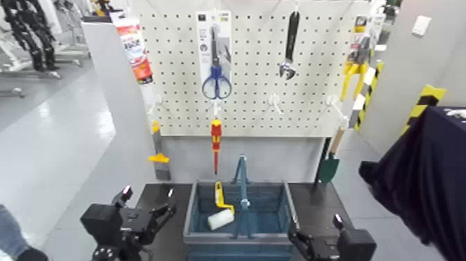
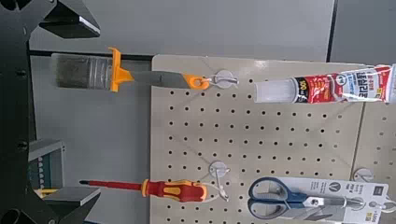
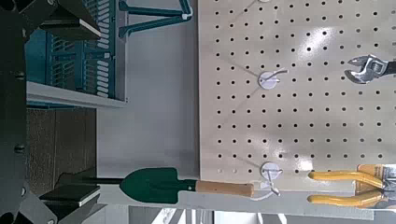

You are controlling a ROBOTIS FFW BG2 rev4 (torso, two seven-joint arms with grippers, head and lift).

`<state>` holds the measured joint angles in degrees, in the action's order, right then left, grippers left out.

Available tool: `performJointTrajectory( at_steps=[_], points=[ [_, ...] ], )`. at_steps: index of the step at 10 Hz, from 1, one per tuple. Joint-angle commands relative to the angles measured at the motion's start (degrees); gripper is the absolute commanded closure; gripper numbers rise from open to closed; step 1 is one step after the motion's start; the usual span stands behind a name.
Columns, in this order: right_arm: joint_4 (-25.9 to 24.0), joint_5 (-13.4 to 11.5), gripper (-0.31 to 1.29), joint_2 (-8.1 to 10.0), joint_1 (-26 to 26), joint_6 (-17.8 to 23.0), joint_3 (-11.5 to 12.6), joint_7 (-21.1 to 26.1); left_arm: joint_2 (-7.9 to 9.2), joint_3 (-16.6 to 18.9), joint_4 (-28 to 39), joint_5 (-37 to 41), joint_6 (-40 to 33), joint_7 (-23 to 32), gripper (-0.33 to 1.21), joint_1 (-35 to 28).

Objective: Put the red screwdriver into the crate.

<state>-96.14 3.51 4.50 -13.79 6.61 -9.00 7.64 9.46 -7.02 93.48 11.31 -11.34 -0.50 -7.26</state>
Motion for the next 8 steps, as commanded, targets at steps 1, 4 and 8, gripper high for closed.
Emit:
performJointTrajectory(
  at_steps=[1, 4, 8],
  points=[
    [-0.02, 0.0, 0.14, -0.2, -0.19, 0.07, 0.21, 0.01, -0.49, 1.04, 0.13, -2.34, -0.09, 0.85, 0.11, -1.01],
    [-0.02, 0.0, 0.14, -0.2, -0.19, -0.11, 0.3, 0.01, -0.75, 2.01, 0.74, -4.19, 0.79, 1.73, 0.11, -2.41],
    [-0.02, 0.0, 0.14, -0.37, -0.27, -0.02, 0.3, 0.01, -0.75, 1.92, 0.83, -3.49, 2.99, 0.33, 0.11, -1.36]
  ],
)
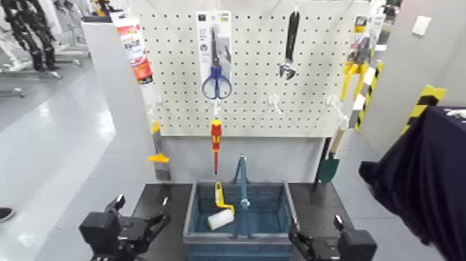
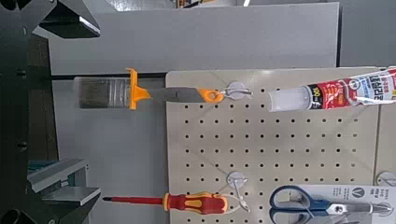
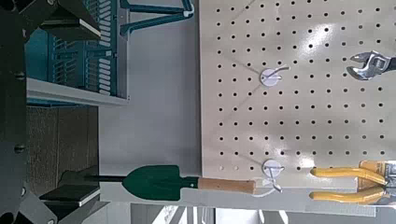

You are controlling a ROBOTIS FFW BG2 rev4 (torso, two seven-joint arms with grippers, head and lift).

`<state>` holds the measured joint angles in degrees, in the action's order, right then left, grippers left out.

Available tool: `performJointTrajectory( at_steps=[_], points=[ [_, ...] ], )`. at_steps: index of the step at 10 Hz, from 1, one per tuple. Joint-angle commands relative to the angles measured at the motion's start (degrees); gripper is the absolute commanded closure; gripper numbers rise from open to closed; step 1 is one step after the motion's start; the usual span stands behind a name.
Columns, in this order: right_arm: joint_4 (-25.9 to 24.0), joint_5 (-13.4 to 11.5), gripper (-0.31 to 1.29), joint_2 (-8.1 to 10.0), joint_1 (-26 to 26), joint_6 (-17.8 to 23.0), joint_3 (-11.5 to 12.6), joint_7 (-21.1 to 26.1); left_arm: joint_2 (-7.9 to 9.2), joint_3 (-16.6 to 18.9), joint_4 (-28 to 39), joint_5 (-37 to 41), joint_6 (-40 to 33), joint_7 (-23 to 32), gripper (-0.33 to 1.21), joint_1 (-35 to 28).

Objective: Put the red screwdriver into the crate.

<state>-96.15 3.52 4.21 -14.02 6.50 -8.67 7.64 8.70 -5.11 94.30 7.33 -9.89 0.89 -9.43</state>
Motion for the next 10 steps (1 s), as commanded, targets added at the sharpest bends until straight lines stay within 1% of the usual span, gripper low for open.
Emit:
performJointTrajectory(
  at_steps=[1, 3, 4, 6, 7, 9, 10],
  points=[
    [0.09, 0.0, 0.14, -0.16, 0.05, 0.27, -0.03, 0.0, 0.0, 0.28, -0.26, 0.58, 3.29, -3.35, 0.11, 2.31],
    [0.35, 0.0, 0.14, -0.07, 0.14, 0.36, -0.12, 0.0, -0.09, 0.19, -1.66, 1.99, 6.46, -7.66, 0.11, 5.91],
    [0.35, 0.0, 0.14, 0.01, 0.22, 0.45, -0.21, 0.0, 0.18, -0.25, -2.72, 2.69, 7.86, -10.3, 0.11, 7.93],
    [0.53, 0.0, 0.14, 0.19, 0.58, 0.53, -0.39, 0.0, 0.88, -1.48, -6.06, 4.45, 8.83, -13.28, 0.11, 11.62],
    [0.7, 0.0, 0.14, 0.19, 0.66, 0.53, -0.56, 0.0, 1.23, -2.18, -7.99, 5.5, 8.83, -13.9, 0.11, 13.56],
    [0.79, 0.0, 0.14, 0.01, 0.58, 0.71, -0.3, 0.0, 1.94, -4.03, -11.68, 6.38, 10.59, -17.24, 0.11, 18.3],
    [0.79, 0.0, 0.14, -0.16, 0.49, 0.8, -0.03, 0.09, 2.2, -5.0, -13.0, 7.0, 10.85, -17.94, 0.11, 20.06]
  ],
)
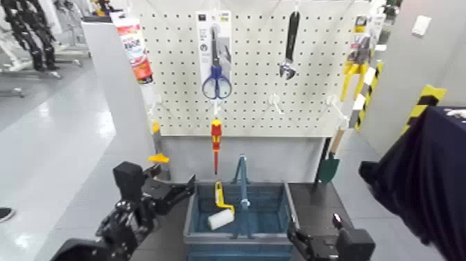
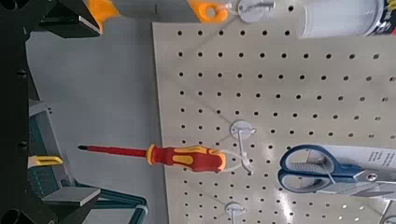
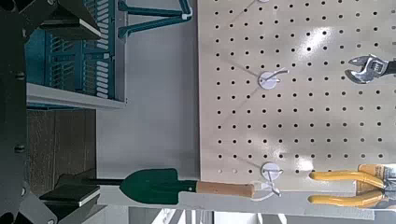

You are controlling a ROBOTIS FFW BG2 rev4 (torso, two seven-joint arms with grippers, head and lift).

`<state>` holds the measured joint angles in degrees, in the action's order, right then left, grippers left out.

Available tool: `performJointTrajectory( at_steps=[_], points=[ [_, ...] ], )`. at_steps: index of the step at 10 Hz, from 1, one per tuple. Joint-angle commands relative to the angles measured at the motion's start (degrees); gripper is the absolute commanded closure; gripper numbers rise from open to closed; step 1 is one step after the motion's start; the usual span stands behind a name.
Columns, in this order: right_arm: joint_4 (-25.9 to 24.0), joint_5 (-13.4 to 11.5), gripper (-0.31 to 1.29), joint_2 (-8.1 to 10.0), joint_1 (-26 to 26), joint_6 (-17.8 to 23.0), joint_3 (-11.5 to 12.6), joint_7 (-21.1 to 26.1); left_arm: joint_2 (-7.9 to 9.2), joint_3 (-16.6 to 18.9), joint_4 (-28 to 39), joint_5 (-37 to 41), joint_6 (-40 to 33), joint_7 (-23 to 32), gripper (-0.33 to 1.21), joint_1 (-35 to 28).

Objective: Put the red screwdriver into the crate.

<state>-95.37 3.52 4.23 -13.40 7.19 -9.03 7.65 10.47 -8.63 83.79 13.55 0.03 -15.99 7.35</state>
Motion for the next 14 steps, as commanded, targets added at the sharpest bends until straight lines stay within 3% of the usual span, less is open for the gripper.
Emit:
performJointTrajectory(
  at_steps=[1, 6, 14],
  points=[
    [0.01, 0.0, 0.14, -0.28, -0.14, 0.19, 0.33, 0.08, 0.43, -1.91, -3.73, 1.04, 0.67, -1.58, 0.11, 4.51],
    [0.45, 0.0, 0.14, -0.36, -0.05, 0.46, -0.11, 0.08, 0.34, -4.81, -12.07, 3.33, 0.32, -7.21, 0.11, 13.39],
    [0.98, 0.0, 0.14, -0.28, 0.83, 0.54, -0.9, 0.08, -1.77, -10.88, -30.88, 5.35, -3.02, -16.09, 0.13, 27.72]
  ],
)
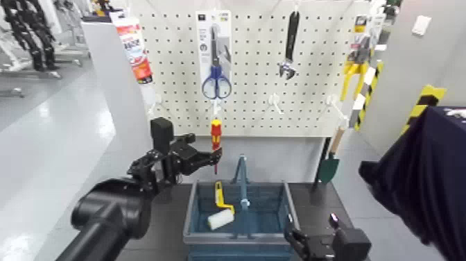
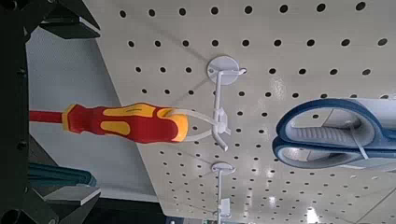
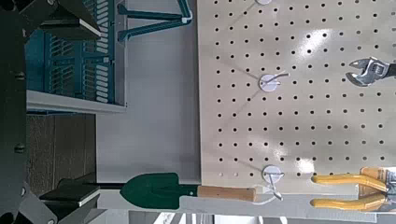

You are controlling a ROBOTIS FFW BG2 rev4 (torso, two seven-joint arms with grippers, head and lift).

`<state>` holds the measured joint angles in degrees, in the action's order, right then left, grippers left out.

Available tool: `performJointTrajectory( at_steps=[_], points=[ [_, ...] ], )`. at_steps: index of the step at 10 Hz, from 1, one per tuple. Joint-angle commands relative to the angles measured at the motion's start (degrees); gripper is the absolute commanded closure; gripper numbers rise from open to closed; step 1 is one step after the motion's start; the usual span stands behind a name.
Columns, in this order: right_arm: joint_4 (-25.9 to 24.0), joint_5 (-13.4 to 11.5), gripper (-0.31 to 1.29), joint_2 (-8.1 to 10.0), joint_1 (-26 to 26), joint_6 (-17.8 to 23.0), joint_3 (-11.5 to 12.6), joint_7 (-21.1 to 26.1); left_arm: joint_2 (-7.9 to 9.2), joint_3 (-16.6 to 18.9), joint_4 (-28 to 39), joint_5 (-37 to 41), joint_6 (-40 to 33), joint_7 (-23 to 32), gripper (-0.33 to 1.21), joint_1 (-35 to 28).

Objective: Put the red screwdriver into the crate.

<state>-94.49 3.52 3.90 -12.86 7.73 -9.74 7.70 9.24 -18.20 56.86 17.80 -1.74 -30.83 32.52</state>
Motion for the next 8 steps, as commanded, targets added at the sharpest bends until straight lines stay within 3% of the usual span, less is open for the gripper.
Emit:
performJointTrajectory(
  at_steps=[1, 3, 4, 5, 7, 8],
  points=[
    [0.19, 0.09, 0.14, 0.06, 0.38, 0.0, -0.28, -0.05, -0.8, -1.84, -5.01, 1.1, -1.42, -1.51, 0.14, 3.6],
    [0.36, 0.09, 0.14, 0.06, 0.73, 0.0, -0.63, -0.05, -1.51, -2.8, -9.14, 1.72, -2.74, -2.39, 0.18, 6.24],
    [0.45, 0.09, 0.14, 0.14, 0.82, 0.09, -0.72, -0.05, -1.77, -3.15, -10.63, 1.72, -3.01, -2.83, 0.33, 7.29],
    [0.45, 0.09, 0.14, 0.14, 0.9, 0.18, -0.72, -0.05, -2.04, -3.33, -11.16, 1.89, -2.83, -2.83, 0.65, 7.64],
    [0.36, 0.09, 0.14, 0.23, 0.9, 0.27, -0.54, 0.03, -2.04, -3.59, -11.42, 3.21, -3.01, -2.74, 1.1, 7.64],
    [0.36, 0.09, 0.14, 0.32, 0.9, 0.44, -0.45, 0.03, -2.12, -3.68, -11.51, 3.74, -3.18, -2.74, 1.14, 7.64]
  ],
)
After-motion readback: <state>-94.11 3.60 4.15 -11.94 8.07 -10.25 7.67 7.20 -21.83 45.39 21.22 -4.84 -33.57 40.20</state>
